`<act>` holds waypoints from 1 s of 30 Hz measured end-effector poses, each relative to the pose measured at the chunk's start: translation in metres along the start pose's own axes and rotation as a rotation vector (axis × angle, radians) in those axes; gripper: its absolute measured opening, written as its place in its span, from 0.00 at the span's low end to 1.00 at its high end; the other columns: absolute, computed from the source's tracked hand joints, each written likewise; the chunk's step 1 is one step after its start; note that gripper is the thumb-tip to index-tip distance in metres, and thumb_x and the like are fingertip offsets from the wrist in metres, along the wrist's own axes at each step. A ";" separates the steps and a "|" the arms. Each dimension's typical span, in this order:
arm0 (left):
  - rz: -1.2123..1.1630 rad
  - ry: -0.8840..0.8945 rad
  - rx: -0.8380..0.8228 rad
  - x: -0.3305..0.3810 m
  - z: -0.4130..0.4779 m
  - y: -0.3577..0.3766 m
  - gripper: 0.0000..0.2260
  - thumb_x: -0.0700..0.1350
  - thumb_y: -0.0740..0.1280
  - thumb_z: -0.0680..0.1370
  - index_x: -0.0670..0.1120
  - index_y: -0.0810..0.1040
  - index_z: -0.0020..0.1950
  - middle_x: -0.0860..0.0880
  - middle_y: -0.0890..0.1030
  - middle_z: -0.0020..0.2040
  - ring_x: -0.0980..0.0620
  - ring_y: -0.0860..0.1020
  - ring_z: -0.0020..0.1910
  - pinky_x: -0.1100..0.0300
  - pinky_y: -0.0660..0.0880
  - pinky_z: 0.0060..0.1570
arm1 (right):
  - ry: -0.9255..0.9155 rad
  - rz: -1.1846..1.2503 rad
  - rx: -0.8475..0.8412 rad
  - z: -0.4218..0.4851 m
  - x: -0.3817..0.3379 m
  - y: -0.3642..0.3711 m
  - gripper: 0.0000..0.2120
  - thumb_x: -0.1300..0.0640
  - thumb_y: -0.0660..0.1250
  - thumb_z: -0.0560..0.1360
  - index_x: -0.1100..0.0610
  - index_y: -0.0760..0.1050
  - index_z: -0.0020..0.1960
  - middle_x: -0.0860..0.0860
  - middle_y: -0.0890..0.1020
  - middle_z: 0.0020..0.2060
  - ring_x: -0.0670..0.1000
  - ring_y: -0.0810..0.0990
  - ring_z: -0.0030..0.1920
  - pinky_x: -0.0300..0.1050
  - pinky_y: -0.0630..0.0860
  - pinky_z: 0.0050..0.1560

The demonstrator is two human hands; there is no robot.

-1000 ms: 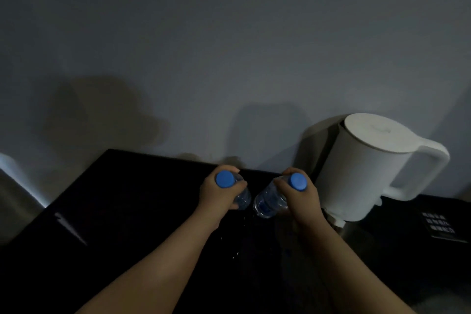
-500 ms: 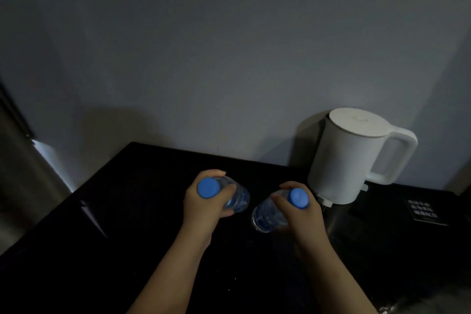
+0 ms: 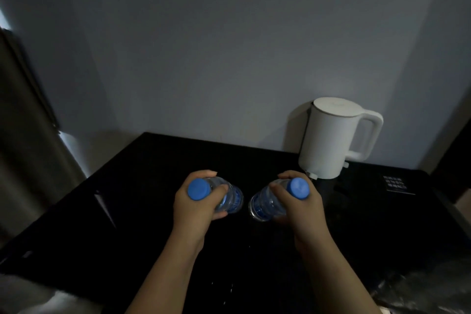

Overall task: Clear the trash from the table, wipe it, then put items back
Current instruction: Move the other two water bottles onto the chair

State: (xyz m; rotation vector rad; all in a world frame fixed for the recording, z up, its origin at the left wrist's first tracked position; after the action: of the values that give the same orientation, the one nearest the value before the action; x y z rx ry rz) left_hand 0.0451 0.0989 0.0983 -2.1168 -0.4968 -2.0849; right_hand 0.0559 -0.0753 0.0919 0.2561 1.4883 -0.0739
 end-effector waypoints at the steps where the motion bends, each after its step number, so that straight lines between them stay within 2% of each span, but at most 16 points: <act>1: 0.009 0.000 -0.006 0.001 -0.012 -0.006 0.12 0.35 0.71 0.73 0.51 0.77 0.49 0.50 0.76 0.50 0.50 0.78 0.49 0.50 0.81 0.40 | -0.002 -0.001 0.005 -0.013 -0.002 -0.001 0.11 0.66 0.70 0.71 0.51 0.75 0.45 0.52 0.79 0.45 0.52 0.79 0.46 0.50 0.77 0.45; 5: 0.031 -0.006 -0.036 0.004 -0.061 -0.031 0.12 0.35 0.71 0.72 0.51 0.77 0.49 0.51 0.76 0.51 0.50 0.78 0.49 0.51 0.81 0.40 | 0.022 0.014 0.016 -0.076 -0.014 -0.007 0.11 0.65 0.69 0.72 0.50 0.74 0.45 0.49 0.78 0.45 0.50 0.78 0.47 0.55 0.78 0.50; 10: 0.035 -0.003 -0.079 0.000 -0.128 -0.051 0.13 0.35 0.71 0.73 0.52 0.77 0.47 0.50 0.77 0.50 0.49 0.79 0.49 0.54 0.81 0.37 | -0.004 -0.014 0.074 -0.158 -0.021 -0.029 0.10 0.66 0.68 0.72 0.52 0.74 0.46 0.49 0.78 0.42 0.50 0.79 0.44 0.54 0.79 0.47; 14: 0.059 -0.031 -0.149 -0.006 -0.175 -0.044 0.12 0.35 0.71 0.72 0.52 0.77 0.47 0.50 0.76 0.50 0.50 0.79 0.49 0.53 0.81 0.37 | 0.009 -0.051 0.147 -0.205 -0.020 -0.059 0.09 0.65 0.69 0.72 0.53 0.75 0.48 0.51 0.80 0.42 0.53 0.81 0.47 0.51 0.80 0.43; 17: 0.077 -0.035 -0.226 -0.010 -0.207 -0.031 0.12 0.35 0.72 0.72 0.51 0.77 0.48 0.49 0.77 0.50 0.49 0.79 0.49 0.51 0.82 0.39 | 0.002 -0.076 0.210 -0.233 -0.023 -0.087 0.09 0.65 0.69 0.72 0.52 0.75 0.47 0.52 0.79 0.44 0.54 0.80 0.49 0.55 0.80 0.48; 22: 0.132 -0.052 -0.344 -0.021 -0.252 0.013 0.11 0.35 0.72 0.72 0.50 0.78 0.48 0.48 0.77 0.50 0.48 0.79 0.49 0.51 0.82 0.38 | 0.025 -0.039 0.336 -0.269 -0.030 -0.146 0.09 0.64 0.69 0.72 0.51 0.75 0.46 0.50 0.79 0.44 0.53 0.79 0.49 0.60 0.79 0.48; 27: 0.202 -0.023 -0.529 -0.040 -0.307 0.090 0.13 0.35 0.72 0.72 0.51 0.77 0.48 0.52 0.77 0.48 0.50 0.79 0.48 0.51 0.82 0.39 | 0.021 -0.074 0.436 -0.298 -0.037 -0.238 0.09 0.64 0.68 0.72 0.52 0.74 0.48 0.50 0.78 0.44 0.48 0.77 0.46 0.47 0.78 0.39; 30: 0.236 -0.017 -0.589 -0.055 -0.350 0.150 0.13 0.35 0.72 0.71 0.52 0.78 0.46 0.52 0.78 0.46 0.51 0.79 0.46 0.49 0.82 0.39 | 0.007 -0.152 0.515 -0.313 -0.038 -0.310 0.08 0.66 0.70 0.71 0.55 0.76 0.45 0.51 0.79 0.39 0.50 0.78 0.42 0.47 0.77 0.41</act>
State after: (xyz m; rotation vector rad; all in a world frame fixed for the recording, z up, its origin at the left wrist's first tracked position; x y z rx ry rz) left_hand -0.2375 -0.1610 0.0777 -2.3244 0.4082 -2.2604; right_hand -0.3160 -0.3134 0.0716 0.5562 1.4755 -0.5830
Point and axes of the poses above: each hand's wrist, its own z-axis towards the middle knuckle, its own y-axis out of the palm, x = y × z, the point moved 2 cm from there along z, towards the middle knuckle
